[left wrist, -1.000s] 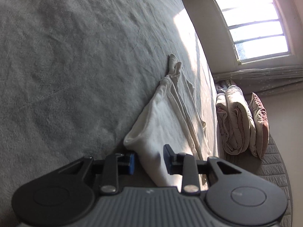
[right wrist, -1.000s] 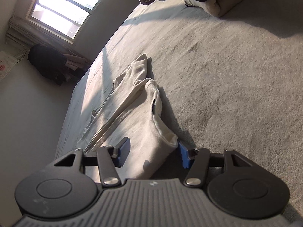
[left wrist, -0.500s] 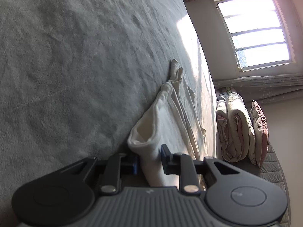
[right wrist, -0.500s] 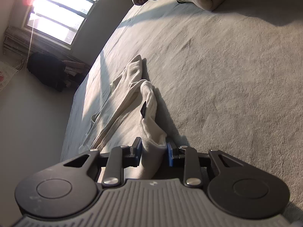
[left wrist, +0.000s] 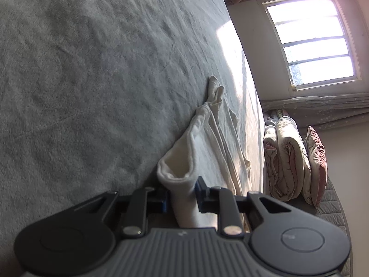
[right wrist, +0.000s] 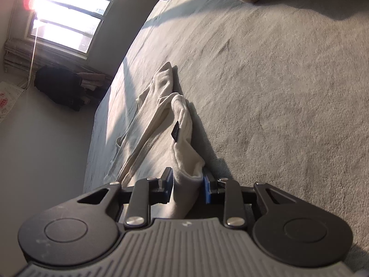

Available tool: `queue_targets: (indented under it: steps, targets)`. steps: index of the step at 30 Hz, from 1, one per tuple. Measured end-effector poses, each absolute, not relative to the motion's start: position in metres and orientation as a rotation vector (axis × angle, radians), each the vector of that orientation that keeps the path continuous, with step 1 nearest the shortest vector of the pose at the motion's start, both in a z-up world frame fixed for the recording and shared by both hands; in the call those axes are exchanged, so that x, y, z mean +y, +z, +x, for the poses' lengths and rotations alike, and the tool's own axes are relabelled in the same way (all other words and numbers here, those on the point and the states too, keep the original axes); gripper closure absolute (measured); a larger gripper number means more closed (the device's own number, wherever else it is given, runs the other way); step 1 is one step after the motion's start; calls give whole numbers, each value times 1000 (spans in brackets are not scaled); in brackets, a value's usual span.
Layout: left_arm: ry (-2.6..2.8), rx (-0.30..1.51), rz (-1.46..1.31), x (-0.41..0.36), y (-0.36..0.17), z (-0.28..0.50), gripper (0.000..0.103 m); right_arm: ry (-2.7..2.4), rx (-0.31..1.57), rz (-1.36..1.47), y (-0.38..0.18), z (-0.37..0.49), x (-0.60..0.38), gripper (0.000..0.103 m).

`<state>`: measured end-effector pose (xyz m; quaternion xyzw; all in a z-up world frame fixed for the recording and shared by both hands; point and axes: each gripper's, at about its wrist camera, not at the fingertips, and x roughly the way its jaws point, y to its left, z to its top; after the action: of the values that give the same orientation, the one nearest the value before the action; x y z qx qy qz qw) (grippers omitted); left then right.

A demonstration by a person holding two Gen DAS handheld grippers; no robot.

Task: Fold clothes

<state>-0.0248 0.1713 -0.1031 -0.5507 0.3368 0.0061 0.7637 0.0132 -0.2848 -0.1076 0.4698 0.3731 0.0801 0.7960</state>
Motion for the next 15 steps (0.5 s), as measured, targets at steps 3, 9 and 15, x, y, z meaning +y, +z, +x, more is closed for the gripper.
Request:
queue_targets:
  steps: [3,9,15]
  targets:
    - [10,732,-1198,173,-104,-26,82,177,805,1000,-107,15,-284,74]
    - [2,733,-1198,174,-104,-23,85,183,814,1013,-108,17,-286,77]
    - [-8,732,-1174,169,-100,-20,85,191,822,1016,-109,17,-289,77]
